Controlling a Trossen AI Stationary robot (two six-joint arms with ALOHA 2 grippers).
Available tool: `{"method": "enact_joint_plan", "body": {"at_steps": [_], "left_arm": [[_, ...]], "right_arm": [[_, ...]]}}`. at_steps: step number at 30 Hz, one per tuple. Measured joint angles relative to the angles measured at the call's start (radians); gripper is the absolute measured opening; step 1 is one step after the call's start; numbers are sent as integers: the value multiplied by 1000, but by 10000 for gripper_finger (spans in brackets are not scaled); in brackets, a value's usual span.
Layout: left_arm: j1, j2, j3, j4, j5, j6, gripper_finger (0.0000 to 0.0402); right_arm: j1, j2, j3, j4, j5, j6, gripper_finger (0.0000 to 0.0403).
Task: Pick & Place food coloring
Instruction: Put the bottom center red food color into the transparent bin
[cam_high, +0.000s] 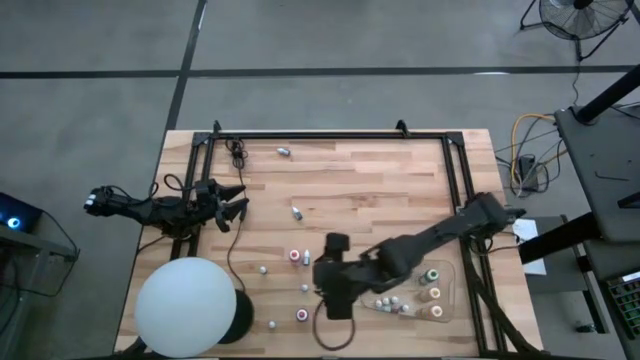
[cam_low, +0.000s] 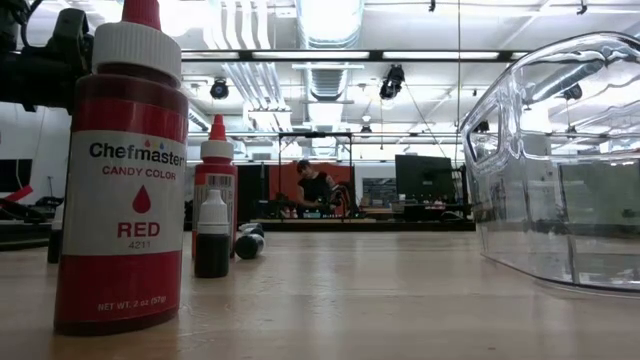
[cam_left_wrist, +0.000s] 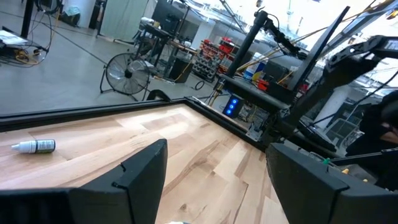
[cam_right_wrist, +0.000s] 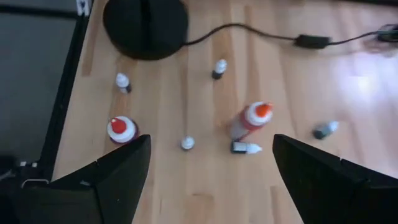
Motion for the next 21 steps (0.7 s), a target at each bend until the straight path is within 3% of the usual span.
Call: {"method": "enact_joint_plan", "body": {"at_steps": [8, 21], "left_arm": [[0, 0, 0, 0, 0, 0, 245], [0, 0, 0, 0, -1, 0, 245]], "right_arm": [[-7, 171, 206, -47, -121, -138, 329], [-1, 271, 225, 2, -220, -159, 329]]}}
